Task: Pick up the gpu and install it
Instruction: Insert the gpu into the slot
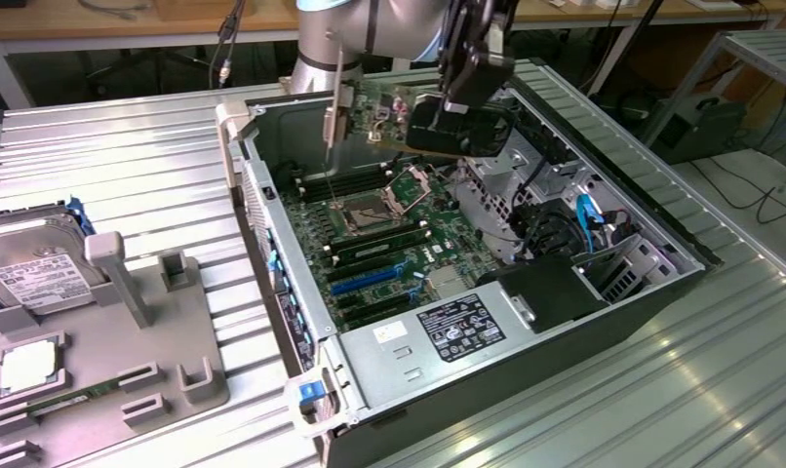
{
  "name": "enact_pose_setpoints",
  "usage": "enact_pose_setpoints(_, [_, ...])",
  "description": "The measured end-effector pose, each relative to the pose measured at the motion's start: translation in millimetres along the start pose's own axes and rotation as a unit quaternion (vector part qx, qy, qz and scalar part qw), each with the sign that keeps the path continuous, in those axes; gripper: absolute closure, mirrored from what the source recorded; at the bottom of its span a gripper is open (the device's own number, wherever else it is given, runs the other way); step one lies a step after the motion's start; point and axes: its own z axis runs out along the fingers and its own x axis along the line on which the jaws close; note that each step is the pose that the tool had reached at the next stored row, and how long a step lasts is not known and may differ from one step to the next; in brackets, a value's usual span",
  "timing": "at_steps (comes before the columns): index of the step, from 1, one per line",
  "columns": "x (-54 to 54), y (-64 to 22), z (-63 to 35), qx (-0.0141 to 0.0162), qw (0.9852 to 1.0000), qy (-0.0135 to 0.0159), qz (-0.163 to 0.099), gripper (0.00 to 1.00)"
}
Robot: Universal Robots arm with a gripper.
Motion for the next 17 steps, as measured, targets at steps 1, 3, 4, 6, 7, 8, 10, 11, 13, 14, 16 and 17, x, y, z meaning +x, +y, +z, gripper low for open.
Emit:
enact_pose_setpoints(1, [-0.1,-0.4,0.0,-0.0001,1.0,0.0003,-0.008,0.73])
enact_pose_setpoints(3, [-0.4,-1.1,-0.1,-0.0002,0.9998,0.0008,-0.02,0.73])
enact_pose_setpoints(4, [-0.6,-1.4,0.0,-0.0003,0.9997,0.0009,-0.025,0.73])
enact_pose_setpoints(6, [-0.8,-2.0,0.0,-0.0004,0.9995,0.0012,-0.032,0.73])
enact_pose_setpoints(7, [-1.0,-2.4,0.1,-0.0004,0.9994,0.0013,-0.035,0.73])
enact_pose_setpoints(8, [-1.2,-2.8,0.2,-0.0005,0.9993,0.0015,-0.038,0.73])
enact_pose_setpoints(10, [-1.5,-3.6,0.4,-0.0005,0.999,0.0018,-0.044,0.73])
enact_pose_setpoints(11, [-1.6,-3.9,0.6,-0.0003,0.9989,0.0018,-0.047,0.73])
enact_pose_setpoints(13, [-1.8,-4.5,1.0,0.0003,0.9988,0.0017,-0.05,0.73])
enact_pose_setpoints(14, [-2.0,-4.8,1.4,0.0007,0.9987,0.0016,-0.052,0.73])
enact_pose_setpoints(16, [-2.1,-5.2,2.2,0.0017,0.9985,0.0014,-0.054,0.73])
enact_pose_setpoints(17, [-2.2,-5.5,2.7,0.0026,0.9985,0.0012,-0.055,0.73])
